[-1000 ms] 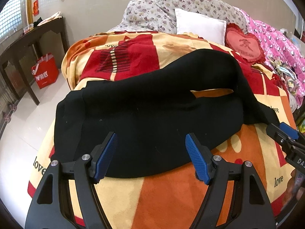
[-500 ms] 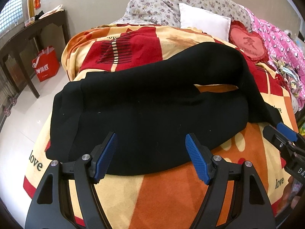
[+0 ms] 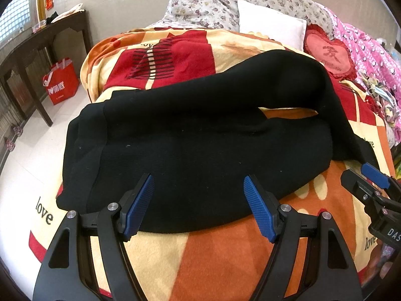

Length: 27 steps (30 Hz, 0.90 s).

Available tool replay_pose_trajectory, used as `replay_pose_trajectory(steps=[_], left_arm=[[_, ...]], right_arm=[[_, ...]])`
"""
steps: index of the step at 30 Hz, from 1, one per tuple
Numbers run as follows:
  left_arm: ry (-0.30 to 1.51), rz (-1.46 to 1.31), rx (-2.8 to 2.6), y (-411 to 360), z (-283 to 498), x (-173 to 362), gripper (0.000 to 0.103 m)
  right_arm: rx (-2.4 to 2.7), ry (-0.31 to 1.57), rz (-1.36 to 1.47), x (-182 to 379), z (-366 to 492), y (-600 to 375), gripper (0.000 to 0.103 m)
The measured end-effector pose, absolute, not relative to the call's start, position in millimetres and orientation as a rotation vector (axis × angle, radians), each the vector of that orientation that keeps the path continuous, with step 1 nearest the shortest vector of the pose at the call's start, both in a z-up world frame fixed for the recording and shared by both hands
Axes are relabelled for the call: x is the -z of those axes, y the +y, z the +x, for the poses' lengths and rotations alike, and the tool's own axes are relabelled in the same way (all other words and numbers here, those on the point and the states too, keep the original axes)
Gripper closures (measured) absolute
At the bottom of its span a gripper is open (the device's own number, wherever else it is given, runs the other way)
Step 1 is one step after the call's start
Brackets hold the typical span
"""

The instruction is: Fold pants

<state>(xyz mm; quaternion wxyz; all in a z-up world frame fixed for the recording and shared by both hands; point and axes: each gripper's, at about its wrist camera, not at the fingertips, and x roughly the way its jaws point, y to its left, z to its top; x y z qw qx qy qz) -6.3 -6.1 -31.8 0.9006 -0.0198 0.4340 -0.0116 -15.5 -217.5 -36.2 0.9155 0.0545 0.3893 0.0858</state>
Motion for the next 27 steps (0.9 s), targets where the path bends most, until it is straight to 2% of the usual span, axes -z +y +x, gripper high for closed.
replay_pose_trajectory(steps=[27], left_arm=[[0.900,-0.029,0.027,-9.6,-3.1,32.9,0.029]], right_arm=[[-0.202,0.827,0.111,43.8,-4.5,-215.5,0.015]])
